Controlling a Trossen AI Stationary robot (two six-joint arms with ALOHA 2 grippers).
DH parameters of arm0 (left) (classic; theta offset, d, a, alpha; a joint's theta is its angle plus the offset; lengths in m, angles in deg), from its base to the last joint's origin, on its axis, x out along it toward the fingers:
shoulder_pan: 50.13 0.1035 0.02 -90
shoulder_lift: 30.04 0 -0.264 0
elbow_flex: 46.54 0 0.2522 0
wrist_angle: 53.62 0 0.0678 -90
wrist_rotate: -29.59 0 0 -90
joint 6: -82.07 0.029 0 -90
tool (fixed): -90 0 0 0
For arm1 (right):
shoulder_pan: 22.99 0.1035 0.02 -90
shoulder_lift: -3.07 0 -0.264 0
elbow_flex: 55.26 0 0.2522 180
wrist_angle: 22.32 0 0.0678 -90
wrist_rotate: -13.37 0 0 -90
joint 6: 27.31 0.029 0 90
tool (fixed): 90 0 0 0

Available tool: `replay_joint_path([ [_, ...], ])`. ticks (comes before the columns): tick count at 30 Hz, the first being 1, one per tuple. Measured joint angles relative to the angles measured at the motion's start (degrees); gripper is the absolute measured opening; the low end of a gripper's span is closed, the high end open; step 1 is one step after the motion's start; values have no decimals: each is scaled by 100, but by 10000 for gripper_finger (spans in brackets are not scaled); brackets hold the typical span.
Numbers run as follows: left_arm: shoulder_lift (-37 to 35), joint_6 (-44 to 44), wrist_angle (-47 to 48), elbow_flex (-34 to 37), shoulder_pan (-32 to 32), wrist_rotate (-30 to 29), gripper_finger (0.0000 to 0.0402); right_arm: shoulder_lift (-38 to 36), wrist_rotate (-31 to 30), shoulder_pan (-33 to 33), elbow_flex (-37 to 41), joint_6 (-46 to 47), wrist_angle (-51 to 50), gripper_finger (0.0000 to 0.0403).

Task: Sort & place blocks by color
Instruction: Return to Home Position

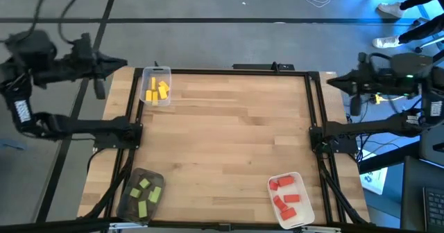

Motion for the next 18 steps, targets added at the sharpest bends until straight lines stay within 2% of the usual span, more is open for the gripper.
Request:
replay_joint_path([
  [10, -1904, -593, -1527, 2511, 0, -401, 0, -1017, 44, 0, 138, 557, 211, 0],
  [18, -3085, -739, -3311, 4526, 0, -429, 0, -1703, 504, 0, 1356, 239, 1254, 0],
])
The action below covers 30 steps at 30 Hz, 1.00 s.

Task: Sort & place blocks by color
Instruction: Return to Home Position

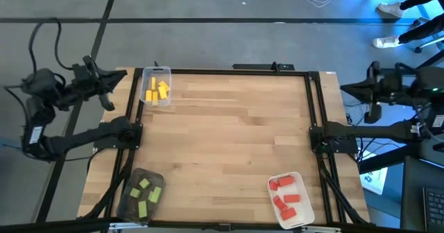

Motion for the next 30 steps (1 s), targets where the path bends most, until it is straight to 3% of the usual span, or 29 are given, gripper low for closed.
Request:
replay_joint_path([
  [10, -459, -106, -1653, 1819, 0, -151, 0, -997, -250, 0, 1158, -108, 469, 0],
  [30, -457, -679, -4502, 4159, 0, 42, 0, -2962, -207, 9, 2866, -142, 1349, 0],
])
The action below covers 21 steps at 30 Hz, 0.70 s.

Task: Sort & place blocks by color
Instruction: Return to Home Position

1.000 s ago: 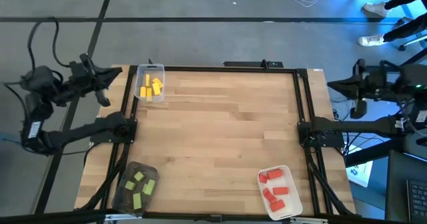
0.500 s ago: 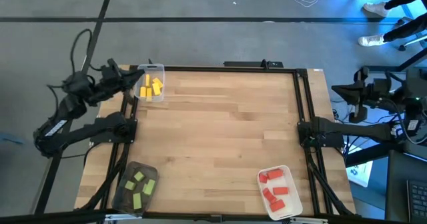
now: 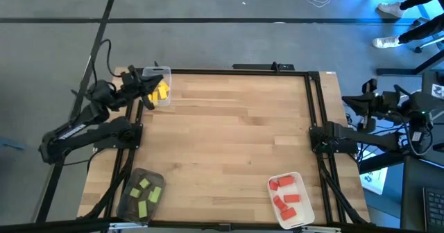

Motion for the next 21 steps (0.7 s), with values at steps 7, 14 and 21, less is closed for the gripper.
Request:
replay_joint_path([
  [7, 1, -205, -993, 723, 9, 9, 0, 23, 2, 244, 240, -169, 288, 0],
  [14, 0, -200, -1441, 1278, 11, 9, 0, 21, 44, 689, 921, -450, 1225, 0],
  [21, 0, -200, -1451, 1725, 11, 18, 0, 18, 43, 980, 1468, -435, 1763, 0],
])
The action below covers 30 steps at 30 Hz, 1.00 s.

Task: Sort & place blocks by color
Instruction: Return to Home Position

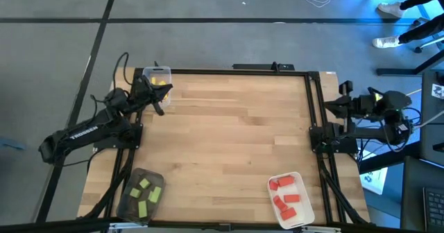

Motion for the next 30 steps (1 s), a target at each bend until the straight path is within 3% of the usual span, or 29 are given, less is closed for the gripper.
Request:
replay_joint_path([
  [10, 0, 0, -1052, 1076, 0, -70, 0, -2, -45, 57, 296, -12, 350, 0],
  [20, 13, 351, -991, 1108, 0, -120, 0, -4, -47, 57, 449, -123, 408, 0],
  [30, 13, 289, -991, 1108, 0, -120, 0, -2, -45, 57, 1668, -284, 1544, 0],
])
